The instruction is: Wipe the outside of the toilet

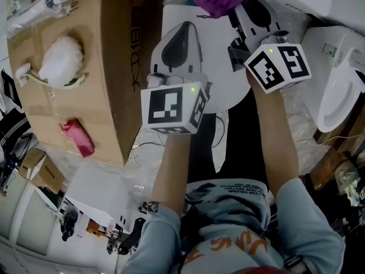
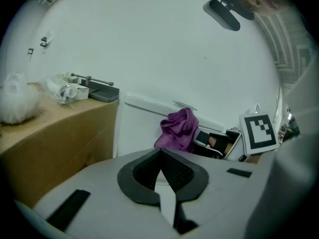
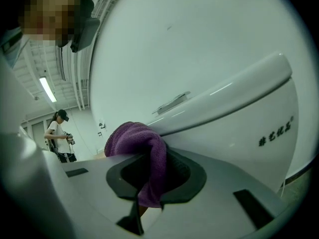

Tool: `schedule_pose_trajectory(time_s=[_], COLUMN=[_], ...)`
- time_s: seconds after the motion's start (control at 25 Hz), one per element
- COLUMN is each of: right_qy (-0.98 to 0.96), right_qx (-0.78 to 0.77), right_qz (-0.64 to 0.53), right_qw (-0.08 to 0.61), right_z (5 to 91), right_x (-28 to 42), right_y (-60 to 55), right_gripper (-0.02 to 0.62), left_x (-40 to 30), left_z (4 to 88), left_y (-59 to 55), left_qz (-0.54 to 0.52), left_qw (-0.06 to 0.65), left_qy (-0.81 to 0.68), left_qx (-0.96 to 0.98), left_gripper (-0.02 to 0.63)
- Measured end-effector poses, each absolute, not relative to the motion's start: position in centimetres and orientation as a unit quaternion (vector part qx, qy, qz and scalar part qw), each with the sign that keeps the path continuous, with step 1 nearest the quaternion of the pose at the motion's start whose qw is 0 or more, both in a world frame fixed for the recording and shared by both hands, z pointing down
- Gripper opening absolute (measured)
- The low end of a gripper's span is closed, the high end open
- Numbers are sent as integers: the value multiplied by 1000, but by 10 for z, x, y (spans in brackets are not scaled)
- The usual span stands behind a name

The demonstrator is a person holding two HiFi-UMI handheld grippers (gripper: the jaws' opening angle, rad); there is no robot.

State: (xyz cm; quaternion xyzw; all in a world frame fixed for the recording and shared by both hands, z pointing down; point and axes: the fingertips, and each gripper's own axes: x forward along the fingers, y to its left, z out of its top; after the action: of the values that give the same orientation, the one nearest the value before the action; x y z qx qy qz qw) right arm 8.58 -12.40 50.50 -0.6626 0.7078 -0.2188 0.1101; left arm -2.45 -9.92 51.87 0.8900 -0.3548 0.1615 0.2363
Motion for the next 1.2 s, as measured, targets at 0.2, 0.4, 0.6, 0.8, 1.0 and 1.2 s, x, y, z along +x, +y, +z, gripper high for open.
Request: schedule_pose_trajectory(time_s=[0.2, 0.4, 0.6, 0.8, 1.0, 1.2], right_qy=[697, 680, 658, 630, 594, 541], right_qx=[-673, -688, -709, -735, -765, -802], right_qz=[-221, -222, -222, -221, -217, -225], right_qw=[117, 118, 121, 121, 118, 116], right_z=[507, 509, 509, 509, 511, 517], right_x=[107, 129, 154, 181, 210, 241], right_y=[-109, -92, -72, -50, -28, -5], right_gripper=[77, 77, 77, 77, 77, 77], left_x=[-5, 14, 37, 60, 80, 87], left_z=[518, 517, 516, 519, 519, 521], left_y=[-91, -87, -81, -70, -60, -59], left_qz=[165, 171, 164, 171, 174, 178], left_qw=[237, 235, 245, 246, 246, 249], left_qy=[-333, -312, -292, -267, -243, -234], left_qx=[898, 905, 910, 916, 922, 923], left_gripper=[25, 25, 25, 25, 25, 25])
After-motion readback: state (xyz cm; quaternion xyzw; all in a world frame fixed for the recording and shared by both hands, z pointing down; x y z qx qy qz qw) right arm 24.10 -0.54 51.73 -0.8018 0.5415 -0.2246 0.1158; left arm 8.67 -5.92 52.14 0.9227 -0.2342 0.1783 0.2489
